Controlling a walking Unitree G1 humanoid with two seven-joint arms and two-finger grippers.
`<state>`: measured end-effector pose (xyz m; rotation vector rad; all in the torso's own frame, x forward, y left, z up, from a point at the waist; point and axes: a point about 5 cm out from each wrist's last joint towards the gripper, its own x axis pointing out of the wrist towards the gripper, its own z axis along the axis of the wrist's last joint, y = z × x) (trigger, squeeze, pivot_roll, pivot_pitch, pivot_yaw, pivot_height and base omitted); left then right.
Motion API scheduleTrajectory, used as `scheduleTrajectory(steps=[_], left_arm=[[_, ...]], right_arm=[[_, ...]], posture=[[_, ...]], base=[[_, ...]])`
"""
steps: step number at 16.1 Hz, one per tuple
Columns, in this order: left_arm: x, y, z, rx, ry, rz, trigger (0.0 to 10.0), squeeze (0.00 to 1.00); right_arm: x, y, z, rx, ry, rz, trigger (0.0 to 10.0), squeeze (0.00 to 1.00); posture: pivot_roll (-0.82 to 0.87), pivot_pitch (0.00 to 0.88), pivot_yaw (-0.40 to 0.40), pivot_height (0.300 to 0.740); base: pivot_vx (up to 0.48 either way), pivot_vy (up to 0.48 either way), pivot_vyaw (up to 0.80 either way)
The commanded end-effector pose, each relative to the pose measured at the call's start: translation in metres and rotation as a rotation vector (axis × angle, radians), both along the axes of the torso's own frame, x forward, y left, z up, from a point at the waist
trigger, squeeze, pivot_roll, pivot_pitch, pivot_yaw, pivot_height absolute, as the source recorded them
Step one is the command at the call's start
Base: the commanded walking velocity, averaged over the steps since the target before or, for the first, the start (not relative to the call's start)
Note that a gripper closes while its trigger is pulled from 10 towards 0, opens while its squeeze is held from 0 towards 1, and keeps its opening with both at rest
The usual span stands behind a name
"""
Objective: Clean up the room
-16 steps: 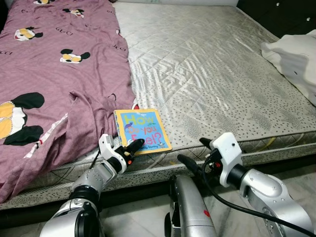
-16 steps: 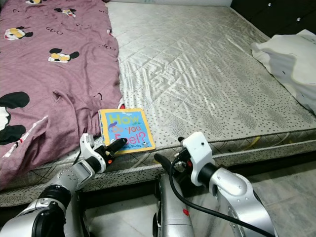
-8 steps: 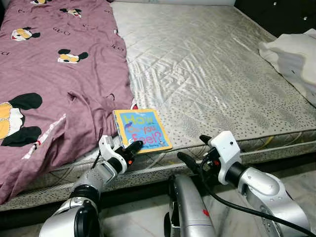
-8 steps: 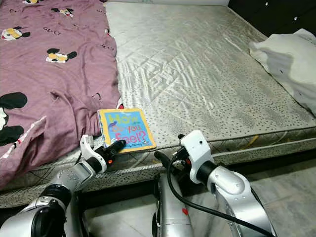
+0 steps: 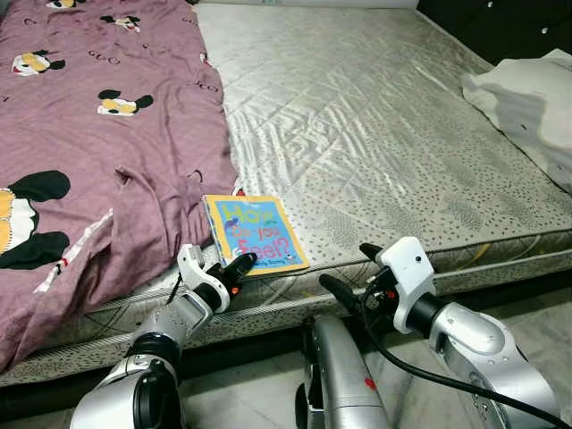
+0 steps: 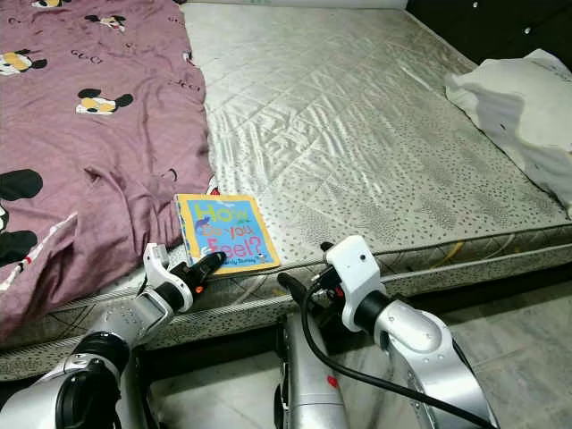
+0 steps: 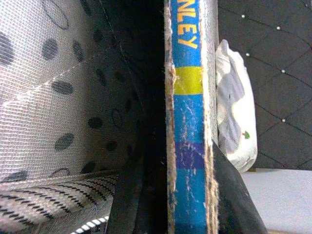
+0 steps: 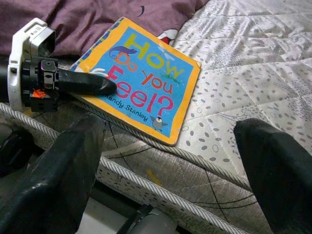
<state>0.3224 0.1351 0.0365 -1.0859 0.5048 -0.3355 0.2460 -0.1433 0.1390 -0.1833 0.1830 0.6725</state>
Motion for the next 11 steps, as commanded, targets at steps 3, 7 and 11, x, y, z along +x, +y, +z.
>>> scheduleTrajectory(steps=[3,7,11], left_arm=[[0.002,0.0,0.002,-0.001,-0.008,0.022,0.0,0.0],[0.01,-0.004,0.018,0.067,-0.193,-0.018,0.0,0.0],[0.003,-0.016,0.053,0.018,-0.41,-0.074,0.0,0.0]], right_arm=[[0.003,0.001,-0.002,0.017,0.007,-0.011,10.0,0.0],[0.012,0.0,0.0,0.032,-0.031,-0.088,10.0,0.0],[0.028,-0.002,0.007,0.082,-0.082,-0.209,10.0,0.0]], posture=[[-0.22,0.087,-0.109,0.503],[-0.22,0.085,-0.106,0.503],[-0.18,0.082,-0.098,0.503]], base=[[0.0,0.0,0.0],[0.0,0.0,0.0],[0.0,0.0,0.0]])
